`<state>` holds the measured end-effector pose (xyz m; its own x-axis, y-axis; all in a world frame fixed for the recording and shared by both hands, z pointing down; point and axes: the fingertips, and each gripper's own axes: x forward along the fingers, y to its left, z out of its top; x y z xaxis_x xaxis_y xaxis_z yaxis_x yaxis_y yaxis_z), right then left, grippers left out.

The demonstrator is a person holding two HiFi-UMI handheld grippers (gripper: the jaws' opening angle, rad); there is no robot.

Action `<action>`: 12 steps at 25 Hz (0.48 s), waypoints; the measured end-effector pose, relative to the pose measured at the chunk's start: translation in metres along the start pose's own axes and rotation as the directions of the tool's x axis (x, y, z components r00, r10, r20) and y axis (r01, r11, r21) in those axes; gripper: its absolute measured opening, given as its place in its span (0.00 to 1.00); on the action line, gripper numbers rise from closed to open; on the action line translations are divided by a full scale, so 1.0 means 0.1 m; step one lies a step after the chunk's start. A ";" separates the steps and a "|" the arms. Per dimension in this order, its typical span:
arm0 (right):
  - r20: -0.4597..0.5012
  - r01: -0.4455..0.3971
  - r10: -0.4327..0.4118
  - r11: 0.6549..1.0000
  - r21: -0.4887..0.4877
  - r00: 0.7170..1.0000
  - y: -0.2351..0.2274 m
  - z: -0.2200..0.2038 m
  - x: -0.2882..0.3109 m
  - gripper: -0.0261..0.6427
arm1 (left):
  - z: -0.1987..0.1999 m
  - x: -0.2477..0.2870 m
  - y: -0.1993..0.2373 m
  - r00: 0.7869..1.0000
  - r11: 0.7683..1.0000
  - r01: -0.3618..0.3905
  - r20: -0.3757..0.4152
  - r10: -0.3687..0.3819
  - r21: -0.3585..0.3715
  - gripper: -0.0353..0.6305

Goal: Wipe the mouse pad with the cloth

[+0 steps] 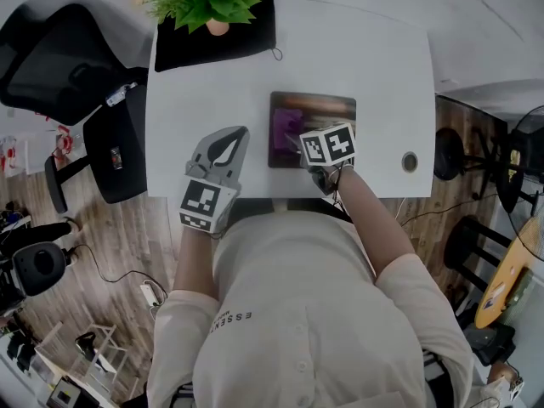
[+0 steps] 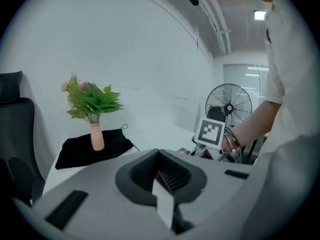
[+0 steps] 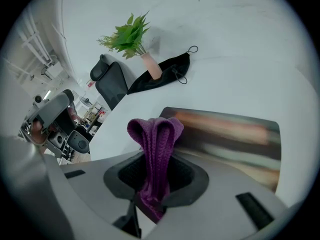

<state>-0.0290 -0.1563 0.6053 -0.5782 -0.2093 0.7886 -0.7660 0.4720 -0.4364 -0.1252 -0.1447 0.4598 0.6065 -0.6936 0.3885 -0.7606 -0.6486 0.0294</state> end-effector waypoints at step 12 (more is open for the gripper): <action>0.015 0.013 -0.013 0.999 0.030 1.000 -0.51 -0.20 -0.37 0.20 | 0.09 0.31 -0.43 1.000 1.000 0.002 -0.007 -0.002 -0.004 0.06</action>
<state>0.0373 -0.1558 0.6066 -0.5721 -0.2288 0.7876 -0.7817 0.4430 -0.4391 -0.0720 -0.1414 0.4617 0.6066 -0.6901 0.3947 -0.7602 -0.6488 0.0339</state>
